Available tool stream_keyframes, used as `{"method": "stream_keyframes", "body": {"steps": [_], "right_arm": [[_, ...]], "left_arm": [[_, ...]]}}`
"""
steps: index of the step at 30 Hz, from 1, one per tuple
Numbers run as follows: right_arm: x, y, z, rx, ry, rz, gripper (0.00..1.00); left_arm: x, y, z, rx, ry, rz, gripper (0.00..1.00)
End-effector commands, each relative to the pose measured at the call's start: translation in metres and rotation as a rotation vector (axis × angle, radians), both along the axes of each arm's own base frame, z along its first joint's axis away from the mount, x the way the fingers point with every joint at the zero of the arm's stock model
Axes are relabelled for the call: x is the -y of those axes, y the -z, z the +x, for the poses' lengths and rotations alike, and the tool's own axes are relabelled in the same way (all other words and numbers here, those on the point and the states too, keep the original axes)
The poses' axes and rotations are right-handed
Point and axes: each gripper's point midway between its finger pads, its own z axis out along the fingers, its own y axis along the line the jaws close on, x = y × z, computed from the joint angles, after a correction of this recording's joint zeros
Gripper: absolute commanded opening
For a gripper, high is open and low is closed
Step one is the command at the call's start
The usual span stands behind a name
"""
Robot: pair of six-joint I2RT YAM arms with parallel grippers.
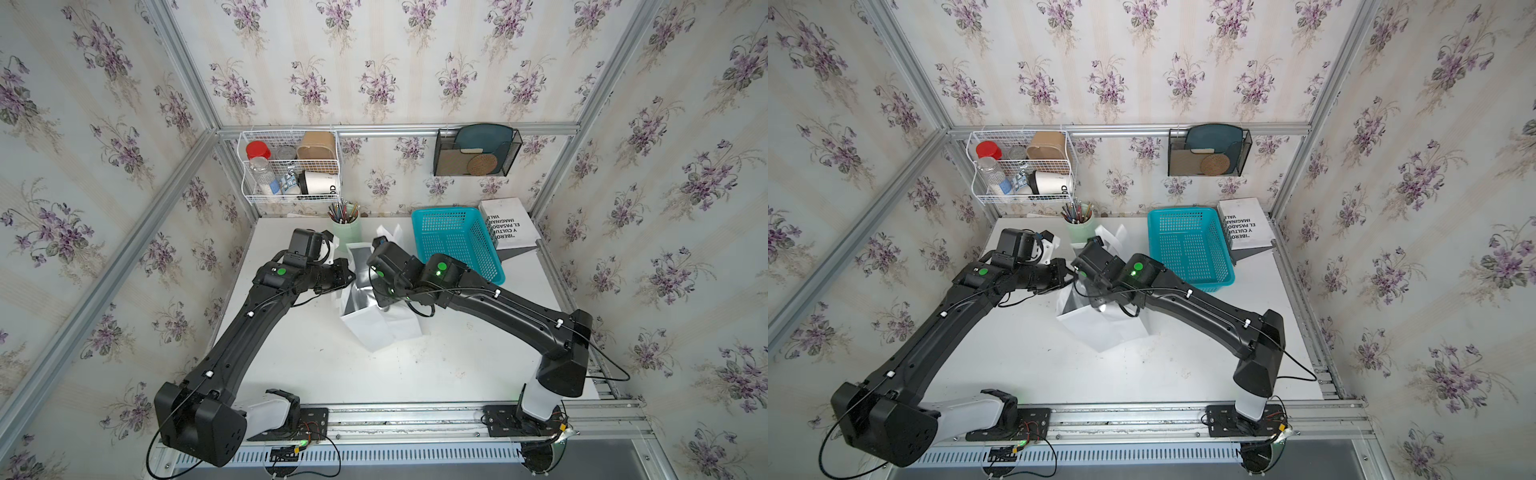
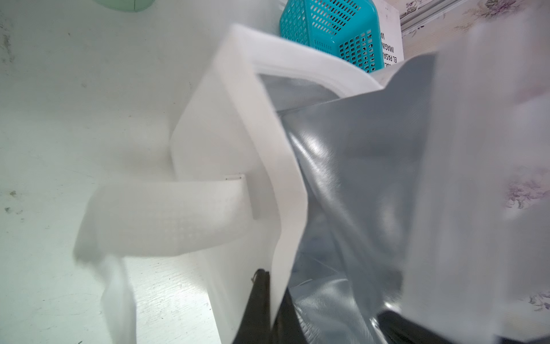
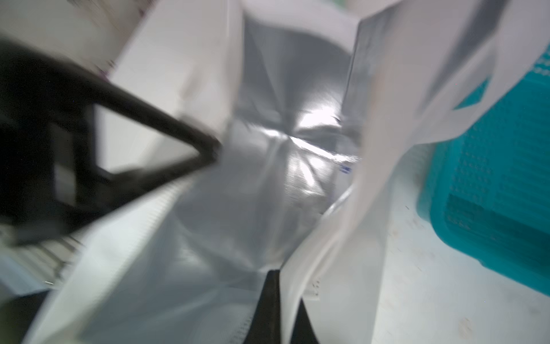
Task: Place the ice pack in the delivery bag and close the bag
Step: Adjust the delivery bag at the center of the board.
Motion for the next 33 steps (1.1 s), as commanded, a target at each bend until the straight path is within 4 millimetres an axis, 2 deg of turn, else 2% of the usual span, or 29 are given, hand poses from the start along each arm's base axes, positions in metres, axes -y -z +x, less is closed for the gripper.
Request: {"method": "stream_keyframes", "body": {"steps": [1, 2, 3, 5, 6, 7, 9, 11, 13, 14, 15, 17, 18, 21, 23, 25, 27, 31, 33], "right_arm": [[0.066, 0.006, 0.014, 0.030, 0.114, -0.070, 0.00], [0.079, 0.008, 0.019, 0.018, 0.149, -0.042, 0.00], [0.078, 0.000, 0.019, 0.031, 0.143, 0.003, 0.00], [0.050, -0.018, 0.009, 0.056, 0.048, 0.085, 0.00], [0.027, -0.033, 0.000, 0.094, -0.021, 0.122, 0.00], [0.005, -0.052, -0.010, 0.146, -0.083, 0.156, 0.00], [-0.020, -0.092, -0.019, 0.259, -0.150, 0.236, 0.00], [-0.022, -0.126, -0.014, 0.358, -0.138, 0.324, 0.00], [-0.015, -0.140, -0.009, 0.419, -0.133, 0.350, 0.00], [-0.009, -0.133, -0.002, 0.403, -0.112, 0.337, 0.00], [-0.001, -0.114, 0.007, 0.351, -0.081, 0.301, 0.00], [0.020, -0.065, 0.023, 0.225, 0.004, 0.209, 0.00], [0.028, -0.041, 0.025, 0.167, 0.021, 0.179, 0.00], [0.039, -0.027, 0.022, 0.164, 0.019, 0.168, 0.00], [0.050, -0.019, 0.025, 0.154, 0.032, 0.133, 0.00], [0.057, -0.025, 0.026, 0.174, 0.028, 0.133, 0.00], [0.059, -0.042, 0.029, 0.221, 0.020, 0.165, 0.00], [0.054, -0.075, 0.040, 0.293, -0.019, 0.207, 0.00], [0.050, -0.082, 0.048, 0.312, -0.039, 0.194, 0.00]], "left_arm": [[0.002, -0.020, 0.007, 0.048, -0.031, -0.046, 0.00], [0.002, -0.029, 0.008, 0.070, -0.046, -0.065, 0.00], [0.004, -0.039, 0.012, 0.094, -0.056, -0.098, 0.00], [0.016, -0.054, 0.016, 0.107, -0.050, -0.195, 0.00], [0.026, -0.058, 0.017, 0.099, -0.026, -0.233, 0.00], [0.036, -0.058, 0.015, 0.084, 0.007, -0.254, 0.00], [0.055, -0.049, 0.007, 0.041, 0.080, -0.251, 0.00], [0.072, -0.040, -0.006, -0.007, 0.147, -0.270, 0.00], [0.083, -0.036, -0.018, -0.037, 0.188, -0.280, 0.00], [0.087, -0.037, -0.023, -0.040, 0.201, -0.282, 0.00], [0.087, -0.037, -0.025, -0.044, 0.199, -0.276, 0.00], [0.086, -0.041, -0.024, -0.035, 0.185, -0.274, 0.00], [0.083, -0.047, -0.020, -0.010, 0.165, -0.267, 0.00], [0.077, -0.059, -0.016, 0.041, 0.124, -0.259, 0.00], [0.073, -0.061, -0.015, 0.065, 0.109, -0.253, 0.00], [0.070, -0.059, -0.017, 0.078, 0.101, -0.246, 0.00], [0.068, -0.061, -0.019, 0.099, 0.102, -0.242, 0.00], [0.057, -0.069, -0.019, 0.167, 0.067, -0.217, 0.00], [0.049, -0.071, -0.017, 0.205, 0.029, -0.199, 0.00]]}}
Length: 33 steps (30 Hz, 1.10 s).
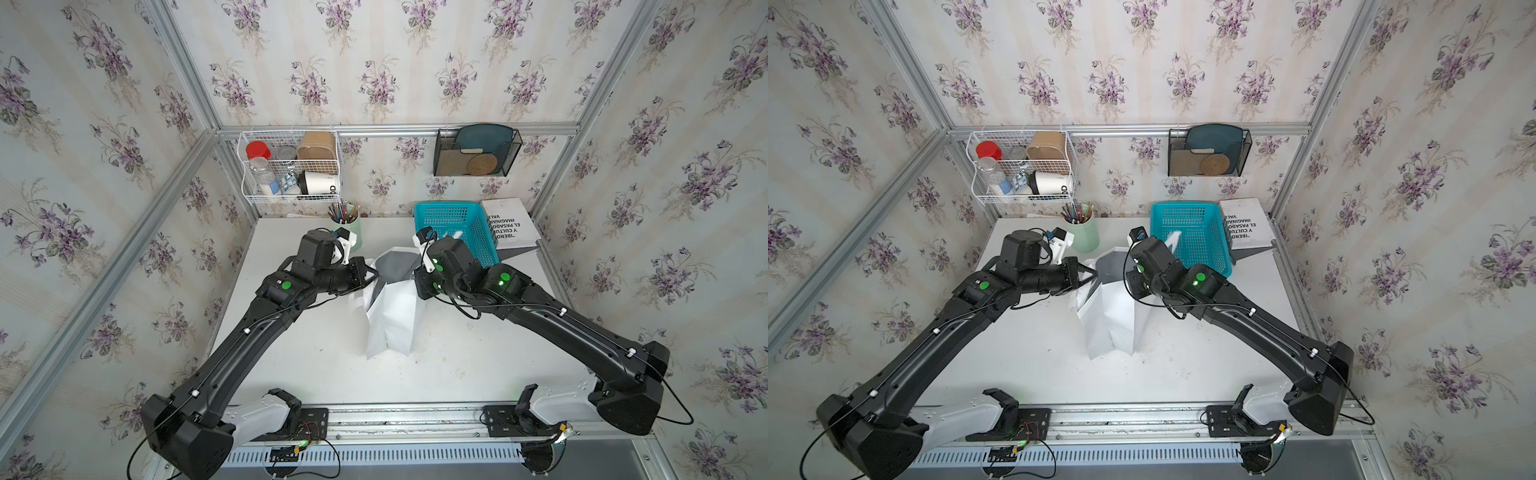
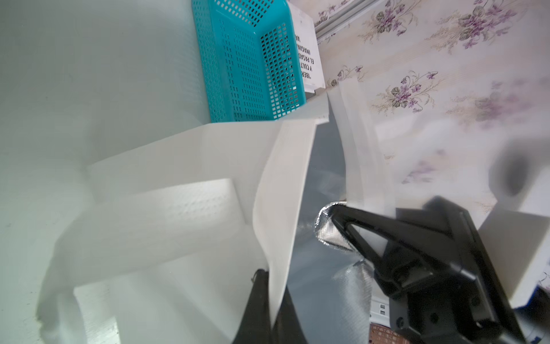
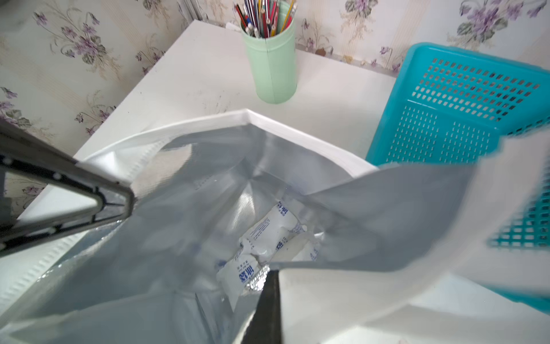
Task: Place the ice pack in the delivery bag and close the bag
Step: Adjust the delivery bag at the center of the board.
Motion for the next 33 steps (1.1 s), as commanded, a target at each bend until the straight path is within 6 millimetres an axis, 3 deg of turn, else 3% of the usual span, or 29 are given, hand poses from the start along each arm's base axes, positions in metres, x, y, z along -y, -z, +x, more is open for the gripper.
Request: {"method": "stream_keyframes", "body": {"steps": [1, 6, 9, 14, 18, 22, 24, 27, 30, 33], "right_arm": [[-0.010, -0.028, 0.018, 0.103, -0.031, 0.008, 0.00], [-0.012, -0.025, 0.026, 0.095, -0.080, -0.021, 0.00], [-0.012, 0.004, 0.016, 0.031, -0.114, -0.042, 0.00], [-0.013, 0.050, -0.011, -0.100, -0.171, -0.006, 0.00], [-0.035, 0.042, -0.042, -0.118, -0.295, 0.088, 0.00], [-0.037, 0.042, -0.046, -0.117, -0.302, 0.082, 0.04], [-0.028, 0.042, -0.042, -0.100, -0.253, 0.063, 0.11], [-0.018, 0.029, -0.040, -0.060, -0.217, 0.084, 0.34], [-0.005, 0.006, -0.046, -0.009, -0.191, 0.144, 0.60], [0.008, -0.019, -0.052, 0.046, -0.163, 0.226, 0.73]], "left_arm": [[-0.009, -0.015, 0.013, 0.117, -0.064, 0.012, 0.00], [-0.007, 0.003, 0.013, 0.067, -0.066, 0.016, 0.00], [0.001, 0.027, 0.013, -0.021, -0.028, 0.027, 0.00], [0.014, 0.040, 0.012, -0.093, 0.031, 0.014, 0.00], [0.006, 0.044, 0.018, -0.116, -0.028, 0.049, 0.00], [0.010, 0.032, 0.026, -0.113, -0.029, 0.034, 0.00], [0.012, 0.024, 0.026, -0.096, -0.005, 0.031, 0.11], [0.001, 0.021, 0.024, -0.056, -0.006, 0.078, 0.37], [-0.033, 0.011, 0.025, 0.046, -0.057, 0.173, 0.54], [-0.073, -0.009, 0.028, 0.189, -0.120, 0.287, 0.65]]}}
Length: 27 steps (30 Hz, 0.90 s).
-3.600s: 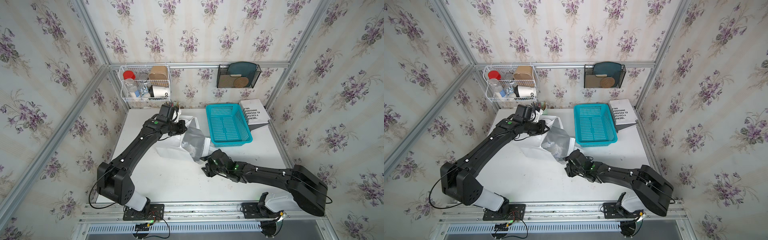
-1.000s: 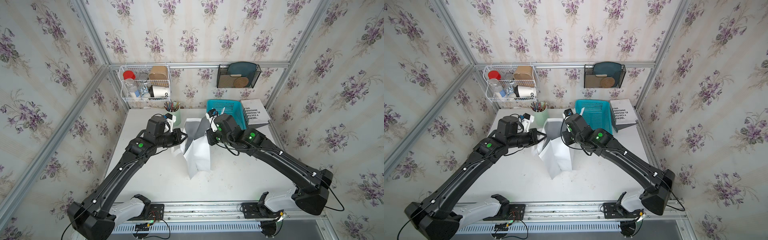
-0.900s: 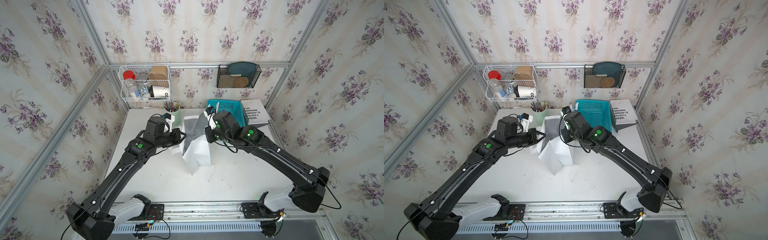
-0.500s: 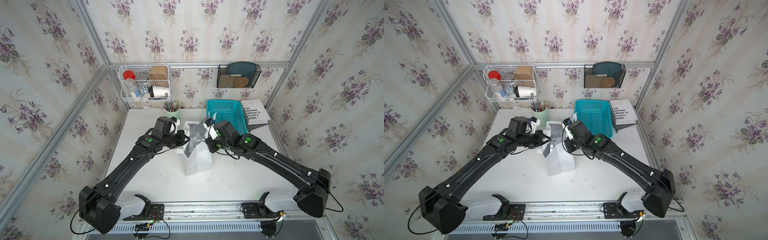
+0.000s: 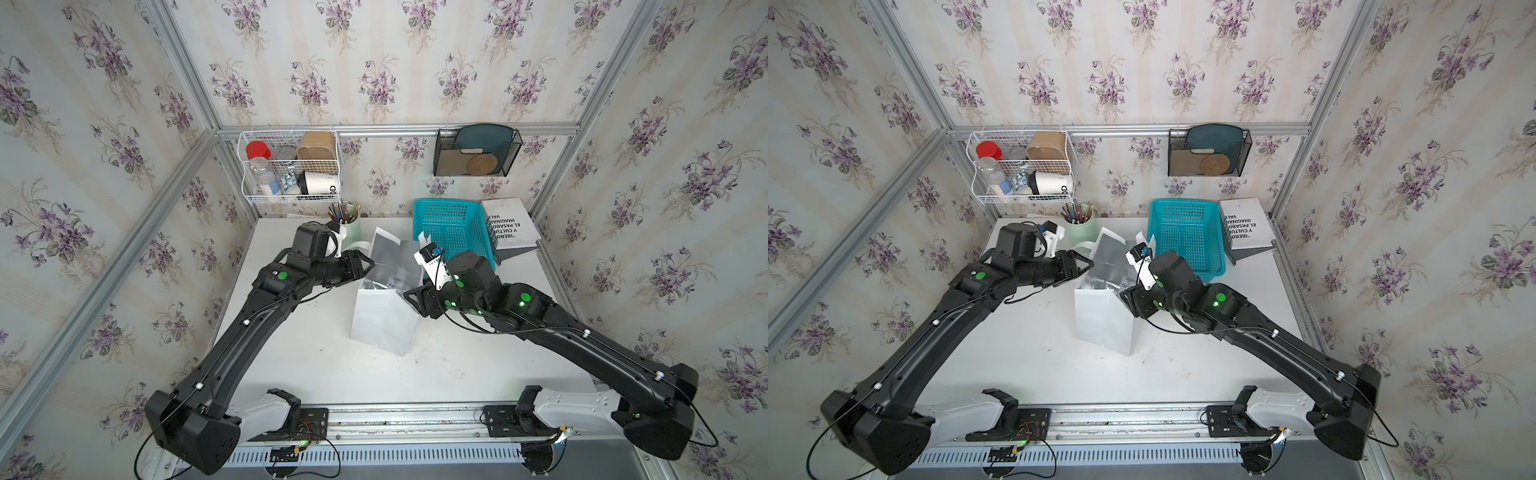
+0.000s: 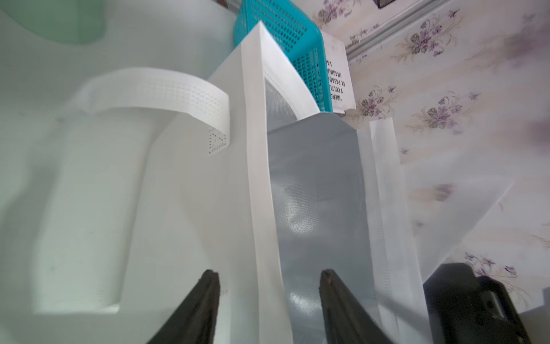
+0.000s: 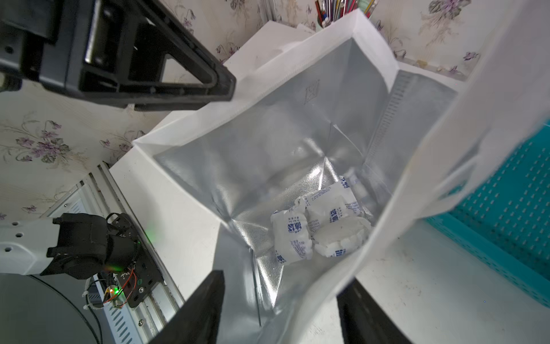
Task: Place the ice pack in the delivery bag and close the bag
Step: Adjust the delivery bag at the center of the board.
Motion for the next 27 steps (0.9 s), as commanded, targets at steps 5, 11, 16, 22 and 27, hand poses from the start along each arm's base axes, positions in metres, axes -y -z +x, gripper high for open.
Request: {"method": "stream_keyframes", "body": {"steps": [5, 11, 16, 22, 27], "right_arm": [[0.032, -0.050, -0.001, 0.098, 0.150, 0.232, 0.80], [0.071, -0.058, 0.013, 0.091, 0.370, 0.458, 0.83], [0.109, -0.081, 0.019, 0.146, 0.513, 0.638, 0.85], [0.128, -0.080, 0.020, 0.145, 0.578, 0.634, 0.87], [0.130, -0.070, 0.016, 0.111, 0.583, 0.628, 0.87]], "left_arm": [[-0.041, -0.050, 0.001, 0.402, 0.139, 0.300, 0.70], [0.006, -0.091, 0.010, 0.716, 0.504, 0.329, 0.72], [0.062, -0.071, 0.004, 0.937, 0.967, 0.448, 0.76], [0.100, -0.038, 0.013, 0.933, 1.209, 0.524, 0.79], [0.121, -0.020, 0.039, 0.903, 1.258, 0.595, 0.77]]}}
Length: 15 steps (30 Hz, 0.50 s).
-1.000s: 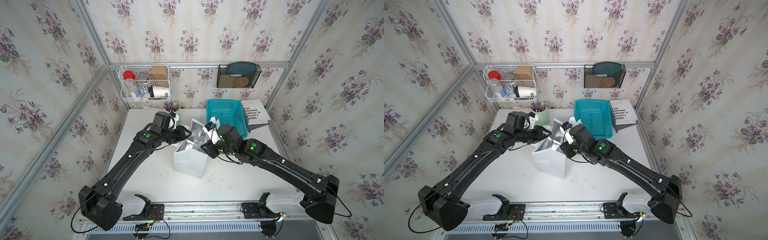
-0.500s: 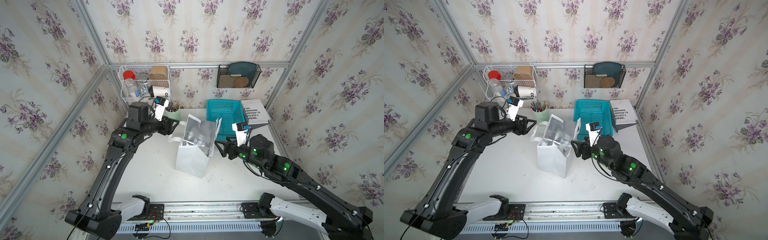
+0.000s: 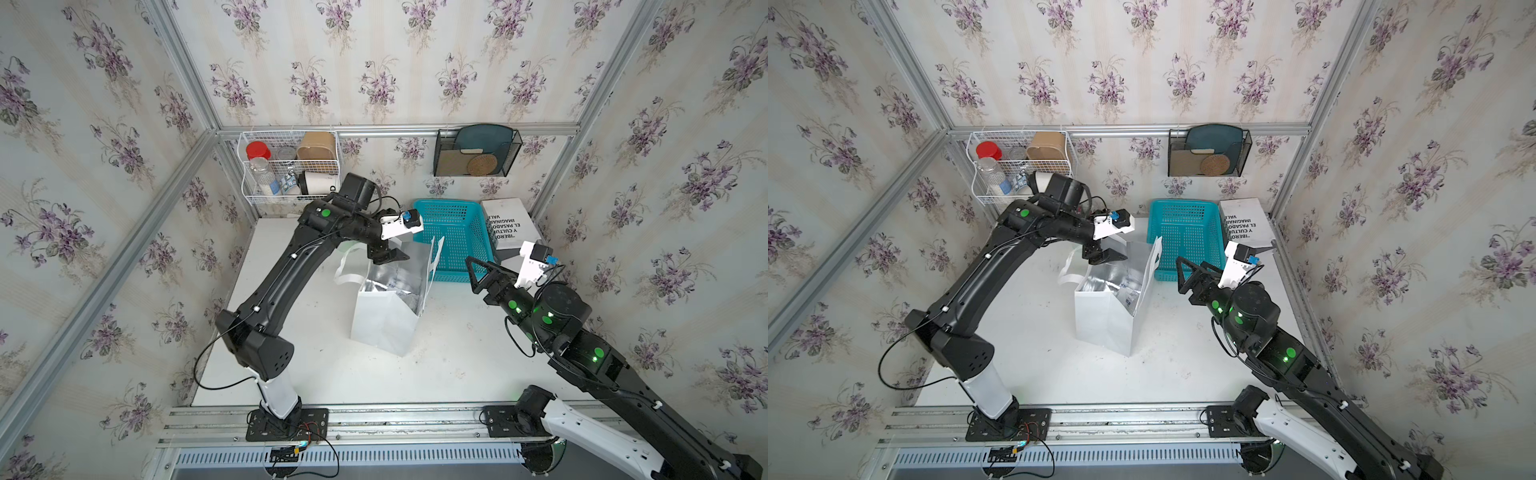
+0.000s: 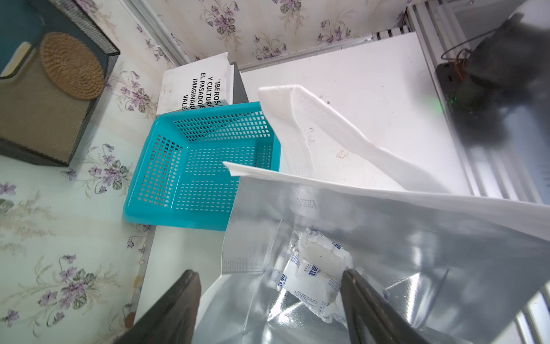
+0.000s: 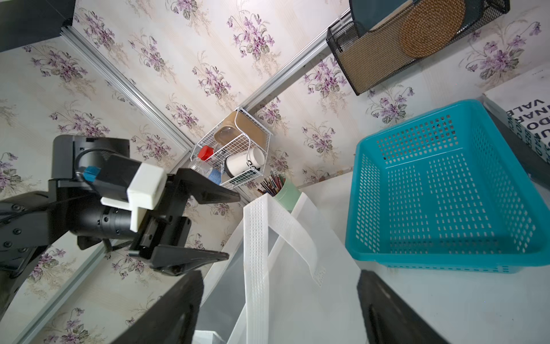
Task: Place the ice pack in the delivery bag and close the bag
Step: Adjust the delivery bag at the center of the board.
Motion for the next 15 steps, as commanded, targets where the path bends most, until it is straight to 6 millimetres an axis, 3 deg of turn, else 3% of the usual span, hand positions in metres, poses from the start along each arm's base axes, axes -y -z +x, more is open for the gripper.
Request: {"method": "stream_keyframes", "body": {"steps": [1, 4, 9, 15], "right_arm": [[0.004, 0.003, -0.001, -0.025, 0.017, 0.018, 0.87], [0.008, 0.003, -0.004, -0.028, 0.021, 0.014, 0.86], [0.008, 0.002, -0.007, -0.031, 0.009, 0.026, 0.86], [0.008, -0.002, -0.011, -0.030, -0.009, 0.038, 0.86]], "left_arm": [[0.000, 0.019, 0.010, 0.015, 0.033, 0.084, 0.77], [0.007, 0.034, 0.019, -0.005, 0.042, 0.100, 0.76], [0.021, 0.068, 0.046, -0.007, 0.007, 0.156, 0.63], [0.036, 0.081, 0.070, 0.021, -0.046, 0.167, 0.36]]}}
